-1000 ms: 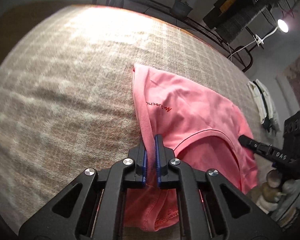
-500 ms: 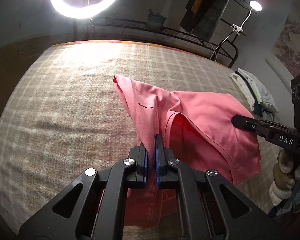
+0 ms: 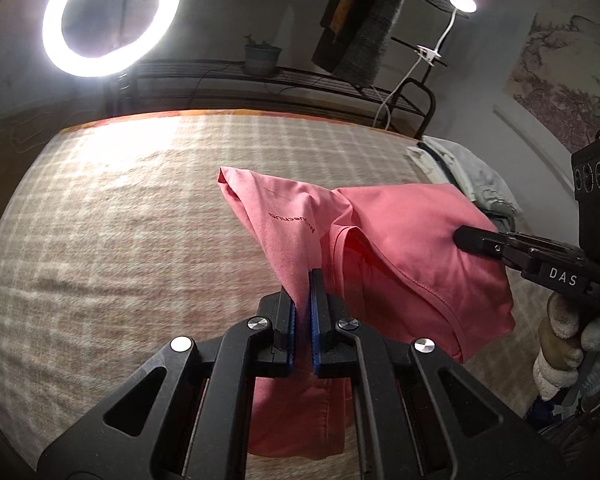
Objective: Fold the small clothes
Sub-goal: 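Carry the folded shirt with both tools onto the clothes stack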
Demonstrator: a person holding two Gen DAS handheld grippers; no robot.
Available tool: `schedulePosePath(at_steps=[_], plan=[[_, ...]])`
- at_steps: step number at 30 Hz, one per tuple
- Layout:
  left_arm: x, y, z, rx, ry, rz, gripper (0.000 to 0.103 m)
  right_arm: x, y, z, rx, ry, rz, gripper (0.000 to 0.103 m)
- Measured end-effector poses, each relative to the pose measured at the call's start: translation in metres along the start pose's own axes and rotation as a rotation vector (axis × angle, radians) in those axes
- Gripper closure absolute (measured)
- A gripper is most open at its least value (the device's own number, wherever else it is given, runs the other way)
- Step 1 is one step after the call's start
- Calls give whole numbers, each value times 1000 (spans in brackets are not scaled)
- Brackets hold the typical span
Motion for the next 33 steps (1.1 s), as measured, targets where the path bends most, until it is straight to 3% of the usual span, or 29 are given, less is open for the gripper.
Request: schedulePosePath(at_steps=[10, 16, 26, 33], plan=[[95, -39, 34, 41, 117, 65, 100, 59, -19, -52, 73, 62, 20, 99], [170, -74, 73, 68, 192, 122, 100, 124, -50, -92, 149, 126, 32, 100], [291, -129, 183, 101, 264, 189, 100, 262, -123, -123, 246, 262, -5, 100], [325, -121, 258, 54, 262, 215, 100, 354, -138, -103, 247, 343, 0, 100]])
Point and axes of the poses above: each gripper's, at about its wrist camera, not at the fingertips, and z roughly the way its jaws point, x to its right, y to its underside, the point moved 8 cm from there along z, roughly the way its jaws point, and after that the axes turned 13 degrees about x, right-handed, at the moved point
